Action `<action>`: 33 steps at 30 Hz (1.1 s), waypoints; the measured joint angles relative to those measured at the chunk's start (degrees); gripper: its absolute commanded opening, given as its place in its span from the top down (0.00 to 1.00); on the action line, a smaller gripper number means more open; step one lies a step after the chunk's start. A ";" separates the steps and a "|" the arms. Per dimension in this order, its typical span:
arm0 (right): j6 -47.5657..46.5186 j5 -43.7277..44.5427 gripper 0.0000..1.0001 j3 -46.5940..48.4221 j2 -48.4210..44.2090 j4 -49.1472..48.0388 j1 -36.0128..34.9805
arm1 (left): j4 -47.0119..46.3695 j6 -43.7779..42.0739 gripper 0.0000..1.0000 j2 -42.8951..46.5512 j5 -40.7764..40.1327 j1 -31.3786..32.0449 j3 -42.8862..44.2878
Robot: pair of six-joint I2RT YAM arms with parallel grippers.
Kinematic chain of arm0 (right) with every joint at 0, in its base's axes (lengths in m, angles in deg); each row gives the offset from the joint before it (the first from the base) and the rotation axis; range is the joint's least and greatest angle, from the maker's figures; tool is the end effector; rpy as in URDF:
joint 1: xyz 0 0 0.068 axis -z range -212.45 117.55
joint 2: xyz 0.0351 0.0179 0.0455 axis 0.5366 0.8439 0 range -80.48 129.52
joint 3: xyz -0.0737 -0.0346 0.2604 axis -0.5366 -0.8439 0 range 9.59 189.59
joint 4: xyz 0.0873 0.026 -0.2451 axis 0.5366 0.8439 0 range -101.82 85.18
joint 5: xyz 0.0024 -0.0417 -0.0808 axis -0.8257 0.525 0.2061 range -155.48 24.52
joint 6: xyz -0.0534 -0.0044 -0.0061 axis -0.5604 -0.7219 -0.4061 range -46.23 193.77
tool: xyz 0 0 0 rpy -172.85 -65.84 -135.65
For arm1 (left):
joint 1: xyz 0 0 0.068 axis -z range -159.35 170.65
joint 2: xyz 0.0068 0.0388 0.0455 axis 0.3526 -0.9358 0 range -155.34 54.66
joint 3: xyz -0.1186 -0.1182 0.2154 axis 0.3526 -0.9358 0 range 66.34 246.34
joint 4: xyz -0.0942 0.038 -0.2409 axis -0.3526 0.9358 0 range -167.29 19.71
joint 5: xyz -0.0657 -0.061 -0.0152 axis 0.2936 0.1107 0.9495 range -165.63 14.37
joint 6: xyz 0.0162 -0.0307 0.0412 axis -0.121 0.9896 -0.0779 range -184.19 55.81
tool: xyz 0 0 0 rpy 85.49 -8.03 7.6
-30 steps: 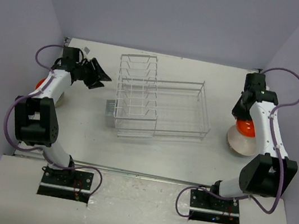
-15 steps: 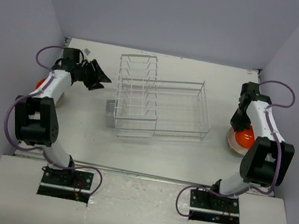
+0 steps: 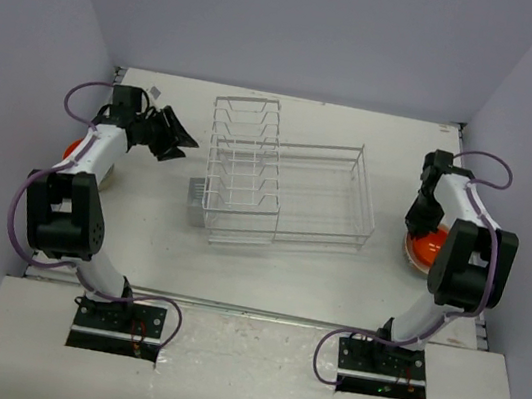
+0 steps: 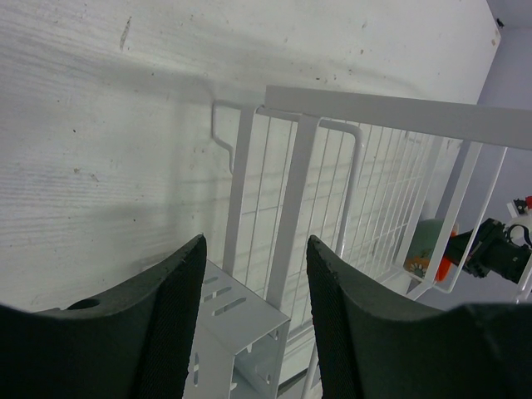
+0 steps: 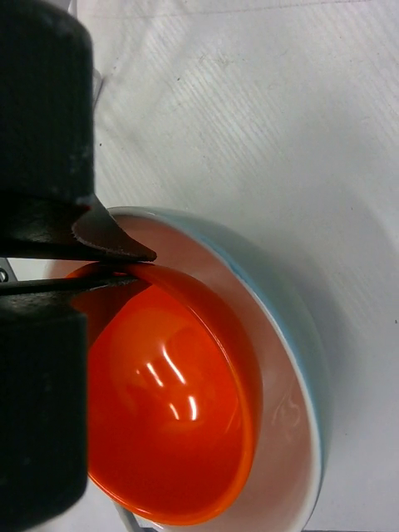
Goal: Unload the bowls from the dish rack
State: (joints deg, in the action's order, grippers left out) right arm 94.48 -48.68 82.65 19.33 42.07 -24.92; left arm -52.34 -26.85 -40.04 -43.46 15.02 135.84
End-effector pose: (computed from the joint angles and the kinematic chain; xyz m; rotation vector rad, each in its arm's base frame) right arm 0.3243 -0.0532 0.2103 0.7466 2.8231 -0.4010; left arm 0.3558 0.0160 0.2467 -0.6637 2.3903 -0.9288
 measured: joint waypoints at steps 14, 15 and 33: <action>-0.39 -0.17 1.00 0.00 3.21 -0.59 0.22 | -0.02 0.00 0.47 -1.09 0.57 0.00 0.02; -0.42 -0.20 0.99 0.00 3.21 -0.59 0.26 | -0.02 0.00 0.47 -1.09 0.61 0.00 0.02; -0.85 -1.29 0.66 0.00 2.95 -0.66 1.05 | -0.07 0.00 0.47 -1.95 1.11 0.00 0.04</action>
State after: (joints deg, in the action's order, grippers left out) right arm 93.62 -49.97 82.65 22.28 41.41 -23.87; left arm -52.40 -26.85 -41.98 -42.35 15.02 135.88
